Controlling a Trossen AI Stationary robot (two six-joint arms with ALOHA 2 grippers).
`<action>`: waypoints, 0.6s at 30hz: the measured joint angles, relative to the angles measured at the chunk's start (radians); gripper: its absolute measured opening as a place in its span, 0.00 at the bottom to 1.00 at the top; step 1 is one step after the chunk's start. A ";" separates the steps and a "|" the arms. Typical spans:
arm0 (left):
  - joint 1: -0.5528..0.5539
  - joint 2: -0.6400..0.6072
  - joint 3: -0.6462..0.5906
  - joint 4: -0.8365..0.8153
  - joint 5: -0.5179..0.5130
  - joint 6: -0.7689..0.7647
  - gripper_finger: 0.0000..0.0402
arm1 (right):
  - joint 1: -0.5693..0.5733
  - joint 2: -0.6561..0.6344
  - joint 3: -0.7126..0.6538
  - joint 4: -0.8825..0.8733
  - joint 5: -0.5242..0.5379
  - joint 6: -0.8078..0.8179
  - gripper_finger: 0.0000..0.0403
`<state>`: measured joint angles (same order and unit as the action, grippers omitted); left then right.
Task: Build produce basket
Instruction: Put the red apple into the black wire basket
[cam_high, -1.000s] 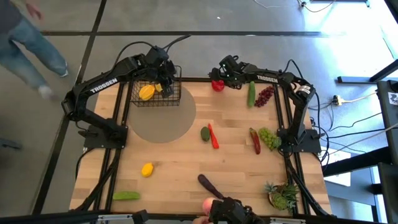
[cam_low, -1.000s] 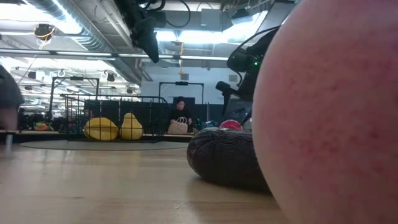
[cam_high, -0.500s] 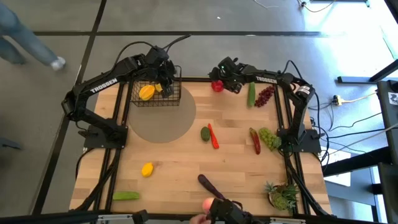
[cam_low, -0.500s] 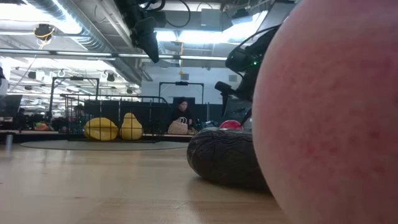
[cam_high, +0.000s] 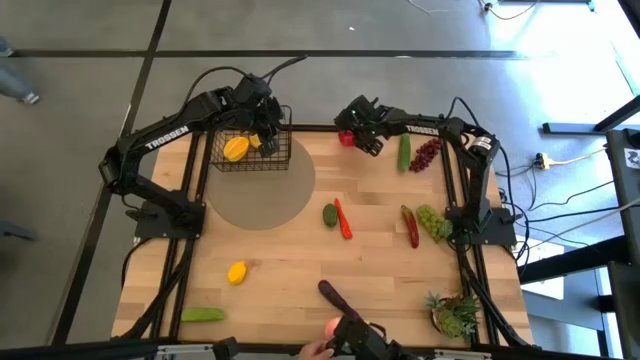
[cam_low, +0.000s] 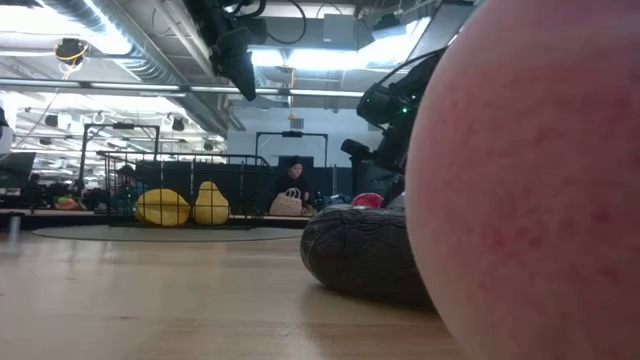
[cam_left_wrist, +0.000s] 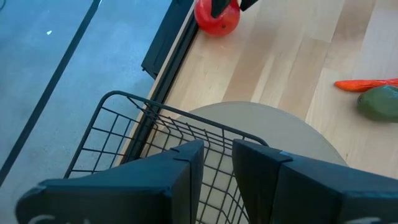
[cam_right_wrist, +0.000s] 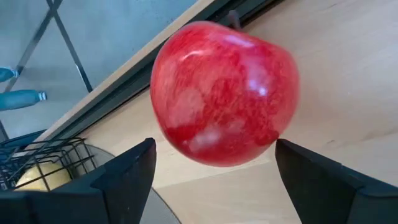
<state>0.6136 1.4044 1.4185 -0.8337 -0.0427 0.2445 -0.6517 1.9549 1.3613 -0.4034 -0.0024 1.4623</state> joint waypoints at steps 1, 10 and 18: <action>0.000 0.000 0.000 0.000 0.000 0.000 0.19 | 0.000 0.000 0.000 0.008 0.000 0.002 0.79; 0.000 0.000 0.000 0.000 0.000 0.000 0.19 | 0.004 0.000 0.000 0.047 -0.011 0.130 0.81; 0.000 0.000 0.000 0.000 0.000 0.000 0.19 | 0.006 0.000 0.000 0.121 -0.050 0.117 0.83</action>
<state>0.6136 1.4044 1.4185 -0.8333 -0.0425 0.2445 -0.6452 1.9549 1.3613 -0.2825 -0.0523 1.5798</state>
